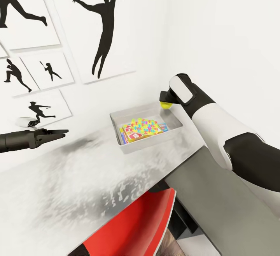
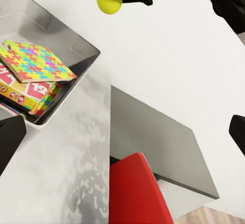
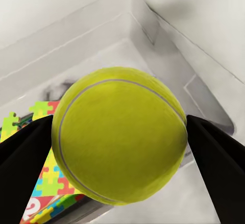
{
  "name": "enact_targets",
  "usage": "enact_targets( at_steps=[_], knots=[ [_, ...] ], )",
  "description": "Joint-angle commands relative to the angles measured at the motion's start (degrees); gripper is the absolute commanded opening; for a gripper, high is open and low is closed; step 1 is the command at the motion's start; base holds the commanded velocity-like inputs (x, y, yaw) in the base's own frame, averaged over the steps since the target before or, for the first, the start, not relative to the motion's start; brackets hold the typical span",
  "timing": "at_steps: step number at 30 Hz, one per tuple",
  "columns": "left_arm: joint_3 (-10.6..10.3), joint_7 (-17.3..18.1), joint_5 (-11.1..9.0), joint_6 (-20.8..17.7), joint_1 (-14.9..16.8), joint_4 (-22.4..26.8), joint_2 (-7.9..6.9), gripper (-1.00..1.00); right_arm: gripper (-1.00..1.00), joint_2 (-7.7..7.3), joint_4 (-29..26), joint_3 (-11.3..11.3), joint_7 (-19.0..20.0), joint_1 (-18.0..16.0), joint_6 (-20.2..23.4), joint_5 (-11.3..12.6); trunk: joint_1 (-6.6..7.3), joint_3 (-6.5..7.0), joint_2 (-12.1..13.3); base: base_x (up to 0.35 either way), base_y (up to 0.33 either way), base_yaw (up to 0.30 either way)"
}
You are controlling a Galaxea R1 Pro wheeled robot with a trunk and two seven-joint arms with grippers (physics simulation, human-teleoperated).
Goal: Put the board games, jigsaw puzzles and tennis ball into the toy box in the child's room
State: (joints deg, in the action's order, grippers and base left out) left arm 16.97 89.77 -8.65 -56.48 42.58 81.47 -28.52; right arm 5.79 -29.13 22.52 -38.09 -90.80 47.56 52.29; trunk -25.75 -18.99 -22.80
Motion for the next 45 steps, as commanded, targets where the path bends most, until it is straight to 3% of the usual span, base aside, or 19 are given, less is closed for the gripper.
enact_targets(
  at_steps=[1, 4, 9, 12, 28, 45],
  knots=[
    [-0.01, 0.23, 0.04, -0.60, 0.04, 0.01, -0.03, 1.00, -1.00, -0.05, -0.04, 0.35, -0.49, -0.08, -0.08, 0.63, -0.03, -0.20, -0.12, 0.000, 0.000, 0.000],
    [-0.04, 0.23, 0.08, -0.55, 0.04, 0.01, -0.04, 1.00, -1.00, -0.01, 0.01, 0.44, -0.47, -0.06, -1.55, 0.43, -0.03, -0.49, -0.12, 0.000, 0.000, 0.000],
    [-0.01, 0.23, 0.15, -0.52, 0.04, 0.01, -0.04, 1.00, -1.00, -0.07, 0.12, 0.40, -0.42, 0.00, -2.39, -4.73, -0.03, -0.96, -0.12, 0.000, 0.000, 0.000],
    [-0.01, 0.23, 0.20, -0.49, 0.04, 0.01, -0.05, 1.00, -1.00, -0.22, 0.61, 0.32, -0.41, 0.01, -2.45, -5.91, -0.03, -1.24, -0.12, 0.000, 0.000, 0.000],
    [-0.17, 0.23, 0.27, -0.56, 0.04, 0.01, 0.04, 1.00, -1.00, -0.32, 3.65, 0.01, 0.02, 0.27, -2.47, -6.32, -0.03, -2.75, -0.12, 0.000, 0.000, 0.000],
    [-0.14, 0.23, 0.29, -0.47, 0.04, 0.01, -0.04, 1.00, -1.00, -0.09, 3.13, -0.01, 0.12, 0.08, -2.34, -6.43, -0.03, -4.34, -0.12, 0.000, 0.000, 0.000]
  ],
)
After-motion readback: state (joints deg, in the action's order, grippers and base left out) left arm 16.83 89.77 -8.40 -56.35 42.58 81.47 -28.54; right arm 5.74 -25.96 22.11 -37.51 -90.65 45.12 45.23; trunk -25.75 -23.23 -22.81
